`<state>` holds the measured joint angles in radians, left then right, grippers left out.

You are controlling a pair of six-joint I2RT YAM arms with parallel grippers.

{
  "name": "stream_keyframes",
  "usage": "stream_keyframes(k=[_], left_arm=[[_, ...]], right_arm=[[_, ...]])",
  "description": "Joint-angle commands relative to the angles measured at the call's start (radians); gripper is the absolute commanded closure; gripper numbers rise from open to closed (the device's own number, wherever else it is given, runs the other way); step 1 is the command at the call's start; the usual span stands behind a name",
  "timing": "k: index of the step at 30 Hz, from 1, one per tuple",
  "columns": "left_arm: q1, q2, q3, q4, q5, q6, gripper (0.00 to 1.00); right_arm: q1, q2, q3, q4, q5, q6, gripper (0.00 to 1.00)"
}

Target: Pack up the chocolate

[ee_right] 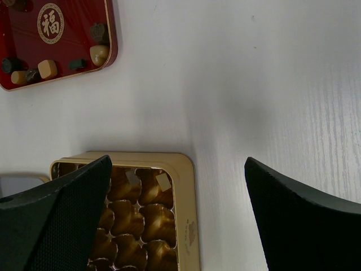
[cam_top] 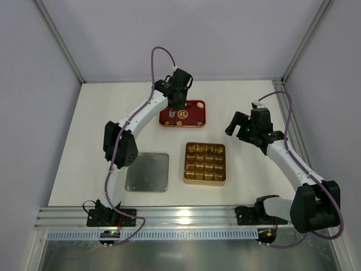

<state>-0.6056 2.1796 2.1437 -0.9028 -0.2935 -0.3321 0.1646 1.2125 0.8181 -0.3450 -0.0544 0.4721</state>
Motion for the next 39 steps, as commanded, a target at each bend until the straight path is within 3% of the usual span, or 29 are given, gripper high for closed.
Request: stream_keyframes(k=[1,25,39], left_arm=[[0.003,0.012,0.045,0.054,0.010,0.005,0.57],[0.003,0.071,0.041,0.058,0.063,-0.007,0.60],[0.001,-0.001,-0.027,0.039,0.079,-0.015,0.66]], right_arm=[[0.006,-0.019,0.013,0.021,-0.001,-0.012,0.00],[0.004,-0.013,0.001,0.028,0.005,-0.018,0.00],[0.006,-0.014,0.006,0.027,-0.001,-0.015,0.00]])
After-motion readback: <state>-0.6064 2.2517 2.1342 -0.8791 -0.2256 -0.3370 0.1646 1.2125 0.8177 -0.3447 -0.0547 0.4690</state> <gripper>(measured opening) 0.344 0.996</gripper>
